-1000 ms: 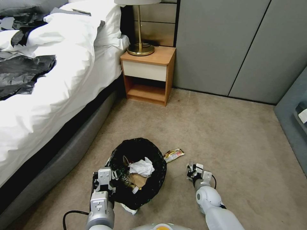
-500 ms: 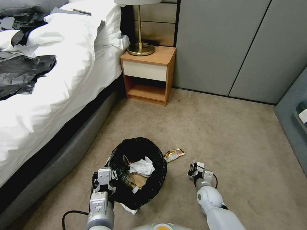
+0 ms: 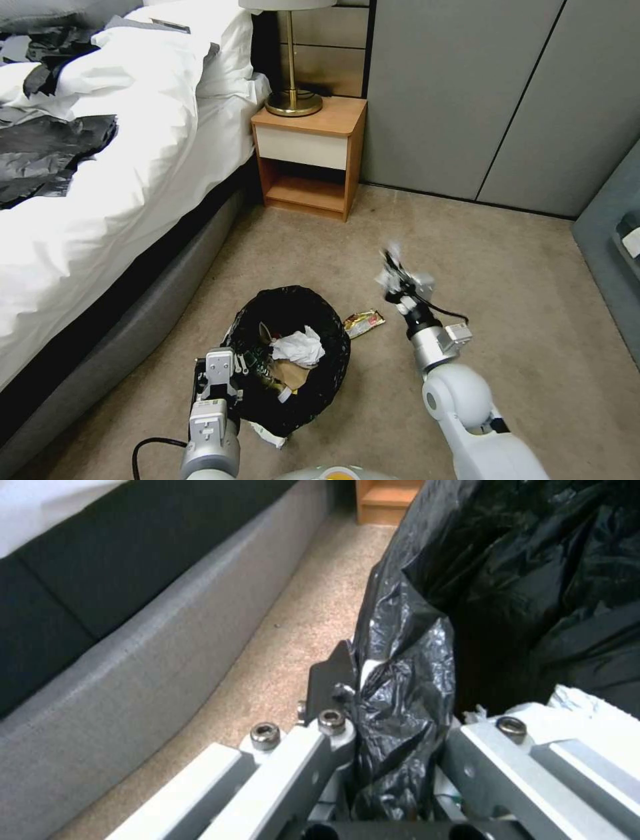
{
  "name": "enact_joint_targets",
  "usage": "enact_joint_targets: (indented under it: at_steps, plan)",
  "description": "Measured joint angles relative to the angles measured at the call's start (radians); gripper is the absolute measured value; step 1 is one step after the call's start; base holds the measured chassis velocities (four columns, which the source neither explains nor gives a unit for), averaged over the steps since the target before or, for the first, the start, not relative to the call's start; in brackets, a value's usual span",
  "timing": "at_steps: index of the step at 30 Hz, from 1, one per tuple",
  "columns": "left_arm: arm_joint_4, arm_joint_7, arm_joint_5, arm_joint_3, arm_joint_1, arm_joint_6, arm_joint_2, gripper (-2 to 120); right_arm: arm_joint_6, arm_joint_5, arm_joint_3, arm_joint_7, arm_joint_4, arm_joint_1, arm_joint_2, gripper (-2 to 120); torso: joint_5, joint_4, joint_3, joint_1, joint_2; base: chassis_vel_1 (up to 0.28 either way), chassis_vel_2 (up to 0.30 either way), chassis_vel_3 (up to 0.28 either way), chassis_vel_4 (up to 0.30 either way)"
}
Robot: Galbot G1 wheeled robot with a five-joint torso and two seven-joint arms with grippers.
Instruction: Pick up the trash bin, then pick up the garbage from the floor and place it into the trash bin.
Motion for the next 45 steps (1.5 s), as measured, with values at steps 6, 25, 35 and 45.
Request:
enact_joint_targets:
  at_steps: [6, 25, 35, 45]
  plan:
    - [-0.001, 0.000, -0.006, 0.000, -0.005, 0.004, 0.004, 3, 0.052, -0.038, -0.090, -0.240, 0.032, -0.041, -0.092, 0, 0.0000, -0.0002, 0.000, 0.000, 0.000, 0.000, 0.000, 0.000, 0.000]
    - [0.003, 0.001, -0.001, 0.008, -0.004, 0.005, 0.001, 3, 0.057, -0.122, -0.230, -0.237, -0.278, 0.023, -0.095, 7, -0.0001, -0.0002, 0.000, 0.000, 0.000, 0.000, 0.000, 0.000, 0.000]
    - [0.003, 0.002, 0.008, 0.018, -0.002, 0.004, -0.003, 3, 0.041, -0.129, -0.227, -0.204, -0.304, 0.055, -0.072, 43, -0.0001, -0.0001, 0.000, 0.000, 0.000, 0.000, 0.000, 0.000, 0.000]
    - [0.007, 0.002, 0.009, 0.019, -0.008, 0.004, -0.005, 3, 0.015, -0.127, -0.215, -0.105, -0.226, 0.047, -0.082, 78, 0.0000, -0.0002, 0.000, 0.000, 0.000, 0.000, 0.000, 0.000, 0.000]
